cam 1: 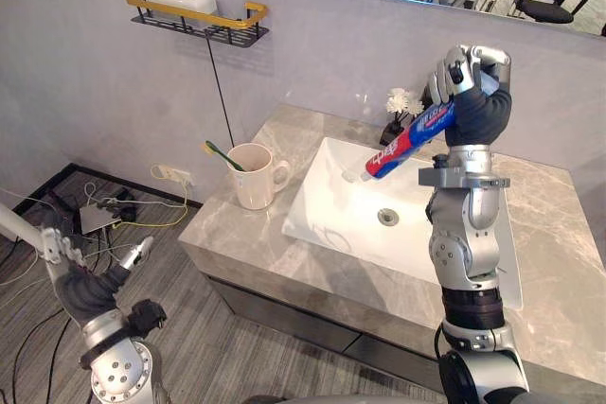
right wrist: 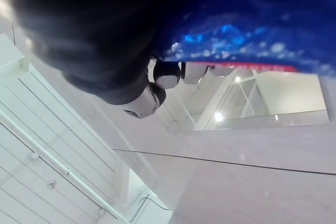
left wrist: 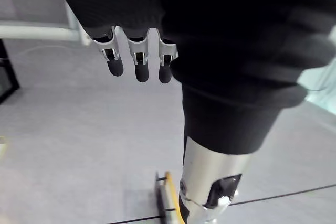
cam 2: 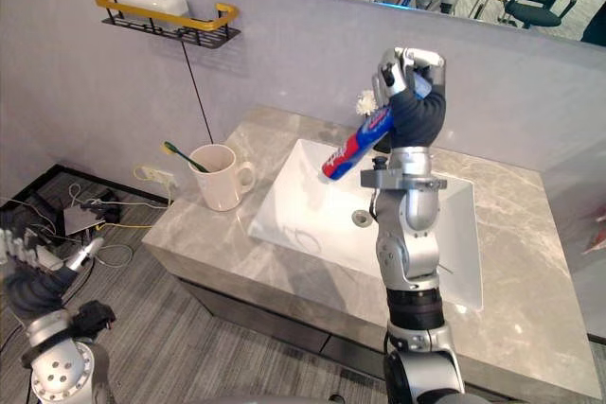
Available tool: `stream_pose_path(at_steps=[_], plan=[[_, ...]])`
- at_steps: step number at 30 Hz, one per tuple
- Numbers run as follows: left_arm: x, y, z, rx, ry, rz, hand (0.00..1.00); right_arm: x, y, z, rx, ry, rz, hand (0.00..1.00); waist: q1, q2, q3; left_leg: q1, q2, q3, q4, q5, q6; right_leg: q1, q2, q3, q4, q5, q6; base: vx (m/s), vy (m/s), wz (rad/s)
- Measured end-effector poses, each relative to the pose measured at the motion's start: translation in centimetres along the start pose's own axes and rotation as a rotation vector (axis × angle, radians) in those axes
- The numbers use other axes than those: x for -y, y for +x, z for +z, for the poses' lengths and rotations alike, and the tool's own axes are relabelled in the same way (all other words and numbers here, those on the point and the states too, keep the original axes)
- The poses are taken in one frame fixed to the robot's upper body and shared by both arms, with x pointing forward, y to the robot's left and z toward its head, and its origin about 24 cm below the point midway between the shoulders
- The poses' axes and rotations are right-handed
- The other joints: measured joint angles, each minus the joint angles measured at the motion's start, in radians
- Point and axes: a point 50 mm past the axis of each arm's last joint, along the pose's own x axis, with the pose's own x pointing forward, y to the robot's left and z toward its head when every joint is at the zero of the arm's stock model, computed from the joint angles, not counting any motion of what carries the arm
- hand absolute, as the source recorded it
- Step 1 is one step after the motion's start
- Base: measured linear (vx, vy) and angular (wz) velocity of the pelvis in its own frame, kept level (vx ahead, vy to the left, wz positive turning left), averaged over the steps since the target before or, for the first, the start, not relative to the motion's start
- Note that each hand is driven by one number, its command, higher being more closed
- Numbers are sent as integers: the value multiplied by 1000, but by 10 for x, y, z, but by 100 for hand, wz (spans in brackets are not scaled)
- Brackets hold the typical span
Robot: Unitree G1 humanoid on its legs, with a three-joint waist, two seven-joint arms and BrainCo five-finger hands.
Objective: Organize washtable
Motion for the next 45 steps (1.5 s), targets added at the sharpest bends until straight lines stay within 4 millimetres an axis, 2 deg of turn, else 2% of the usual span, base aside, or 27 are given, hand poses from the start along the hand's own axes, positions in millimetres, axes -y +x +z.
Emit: stream_pose_path(at_steps=[3, 8, 10, 13, 15, 18, 23, 25, 29, 36, 41, 45], plan=[[4, -8, -26, -123, 21, -41, 0, -8, 13, 2, 30, 14, 24, 100, 9, -7, 0, -3, -1, -7, 0, 0, 0, 0, -1, -8, 0, -2, 1, -16, -6, 7], [10, -21, -52, -257, 40, -101, 0, -21, 27, 1, 36, 29, 65, 100, 16, -9, 0, -7, -2, -16, 0, 0, 0, 0, -3, -14, 0, -4, 3, -13, 1, 6], [14, -29, -67, -329, 50, -129, 0, -25, 32, 4, 52, 37, 78, 100, 34, -11, 2, -8, -5, -19, 0, 0, 0, 0, -5, -15, 0, -9, 10, -13, -3, 4], [18, -39, -84, -413, 64, -156, 0, -31, 40, 3, 52, 35, 103, 100, 35, -13, 3, -10, -6, -24, 1, 0, 0, 0, -7, -20, 0, -9, 11, -17, -2, 5], [22, -52, -102, -509, 80, -202, 0, -39, 46, 3, 57, 43, 126, 100, 37, -19, 7, -12, -8, -28, 1, 0, 0, 0, -9, -24, 0, -10, 11, -28, 1, 5], [24, -64, -117, -592, 95, -239, 0, -44, 52, 6, 69, 67, 134, 100, 39, -30, 14, -14, -10, -31, 2, 0, 0, 0, -12, -28, 0, -11, 12, -27, -1, 4], [27, -86, -142, -742, 168, -337, 0, -56, 55, 1, 49, 81, 169, 100, 41, -32, 15, -23, -13, -34, 9, 0, 0, -1, -14, -36, 0, -11, 13, -18, 3, 6], [28, -90, -147, -768, 183, -372, 0, -60, 57, -5, 27, 79, 182, 100, 41, -32, 16, -27, -13, -37, 14, 0, 0, -2, -13, -38, 0, -12, 13, -29, -15, 8], [33, -84, -149, -758, 230, -434, 0, -63, 62, -10, 10, 74, 180, 100, 63, -35, 32, -35, -8, -47, 21, -1, 0, -3, -8, -40, 0, -15, 8, -47, -27, 4], [27, -80, -156, -780, 291, -480, 0, -79, 65, -21, -40, 67, 232, 100, 73, -40, 44, -68, 0, -57, 39, -2, -1, -21, 2, -45, 0, -17, 4, -17, -15, 4], [30, -76, -155, -756, 312, -518, 0, -79, 69, -32, -90, 47, 226, 100, 91, -42, 63, -73, 1, -58, 51, -3, -3, -26, 3, -45, 1, -17, 3, -5, 1, 2], [25, -76, -157, -771, 335, -520, 0, -80, 69, -35, -106, 45, 227, 100, 95, -45, 70, -91, 1, -59, 65, -13, 0, -29, 3, -46, 1, -17, 4, -25, 7, 1]])
